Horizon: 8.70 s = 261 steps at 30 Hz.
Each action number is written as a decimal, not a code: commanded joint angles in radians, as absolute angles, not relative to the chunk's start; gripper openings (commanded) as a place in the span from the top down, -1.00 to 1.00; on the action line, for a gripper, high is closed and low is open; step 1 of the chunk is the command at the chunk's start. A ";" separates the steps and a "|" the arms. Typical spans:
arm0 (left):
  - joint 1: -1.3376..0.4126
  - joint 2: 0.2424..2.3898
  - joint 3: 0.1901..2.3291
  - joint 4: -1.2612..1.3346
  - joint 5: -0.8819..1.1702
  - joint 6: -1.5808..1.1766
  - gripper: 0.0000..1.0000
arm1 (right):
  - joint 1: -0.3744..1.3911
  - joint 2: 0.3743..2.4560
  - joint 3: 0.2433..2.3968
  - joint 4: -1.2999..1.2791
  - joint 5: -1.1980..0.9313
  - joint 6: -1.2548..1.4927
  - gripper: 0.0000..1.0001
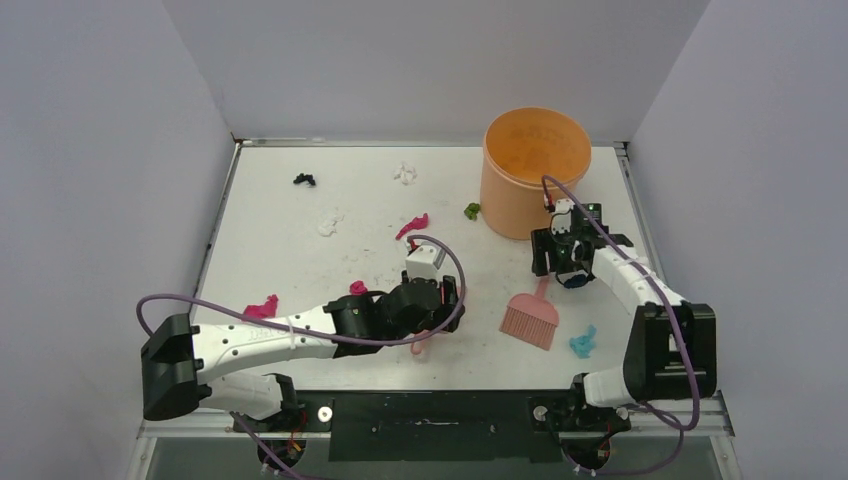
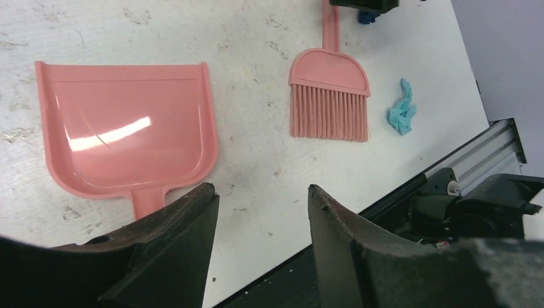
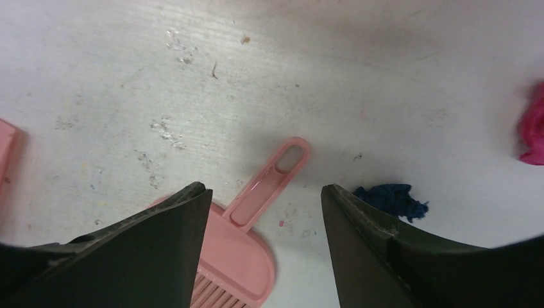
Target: Sweep away the paper scraps from the table
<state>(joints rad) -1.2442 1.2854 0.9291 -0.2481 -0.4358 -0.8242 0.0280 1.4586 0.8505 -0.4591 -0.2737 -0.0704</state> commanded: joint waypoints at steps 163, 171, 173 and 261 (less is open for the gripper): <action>-0.636 0.982 0.780 -0.192 0.060 -0.394 -0.45 | 0.497 1.268 0.851 -0.526 -0.256 -0.501 -0.42; -0.528 1.063 0.801 -0.170 0.207 -0.440 -0.44 | 0.515 1.394 0.775 -0.318 -0.213 -0.479 -0.32; -0.494 1.070 0.789 -0.145 0.228 -0.462 -0.45 | 0.513 1.419 0.778 -0.315 -0.210 -0.476 -0.24; -0.802 1.707 1.009 0.261 0.535 -0.922 0.32 | 0.411 1.169 0.762 -0.529 -0.802 -0.593 0.88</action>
